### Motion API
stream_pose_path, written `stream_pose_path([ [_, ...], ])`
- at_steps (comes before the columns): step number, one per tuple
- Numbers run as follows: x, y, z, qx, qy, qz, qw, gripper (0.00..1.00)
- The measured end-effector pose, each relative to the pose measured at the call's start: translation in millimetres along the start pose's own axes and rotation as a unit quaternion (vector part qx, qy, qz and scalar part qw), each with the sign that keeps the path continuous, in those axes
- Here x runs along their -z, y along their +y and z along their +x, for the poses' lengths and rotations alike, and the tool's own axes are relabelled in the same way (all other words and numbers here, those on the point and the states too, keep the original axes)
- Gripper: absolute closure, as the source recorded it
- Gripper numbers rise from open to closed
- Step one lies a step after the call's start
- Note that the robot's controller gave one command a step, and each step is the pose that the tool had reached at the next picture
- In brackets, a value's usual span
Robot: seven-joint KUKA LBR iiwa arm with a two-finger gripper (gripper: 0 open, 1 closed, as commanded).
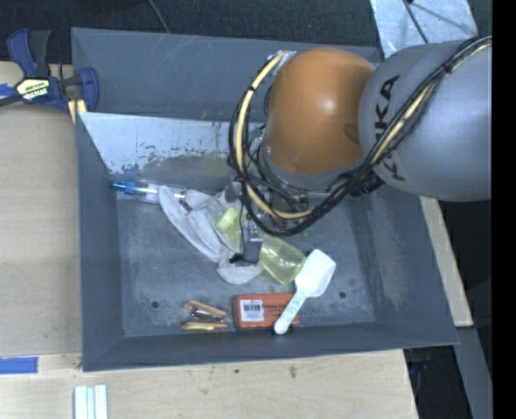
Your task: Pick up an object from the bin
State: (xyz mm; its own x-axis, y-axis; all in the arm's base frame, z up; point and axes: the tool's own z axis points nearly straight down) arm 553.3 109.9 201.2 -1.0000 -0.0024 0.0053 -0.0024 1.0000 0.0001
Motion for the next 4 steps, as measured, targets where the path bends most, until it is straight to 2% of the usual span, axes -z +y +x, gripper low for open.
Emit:
stream_pose_path([
  [1, 5, -1, -1.4, -0.001, -0.0039, 0.0, 1.0, 0.0],
  [2, -33, -15, -12.9, -0.015, -0.0087, -0.002, 0.9999, 0.0],
  [3, -72, -36, -30.2, -0.002, -0.0041, 0.0, 1.0, 0.0],
  [4, -117, -47, -23.4, -0.032, -0.0036, 0.0, 0.9995, 1.0],
])
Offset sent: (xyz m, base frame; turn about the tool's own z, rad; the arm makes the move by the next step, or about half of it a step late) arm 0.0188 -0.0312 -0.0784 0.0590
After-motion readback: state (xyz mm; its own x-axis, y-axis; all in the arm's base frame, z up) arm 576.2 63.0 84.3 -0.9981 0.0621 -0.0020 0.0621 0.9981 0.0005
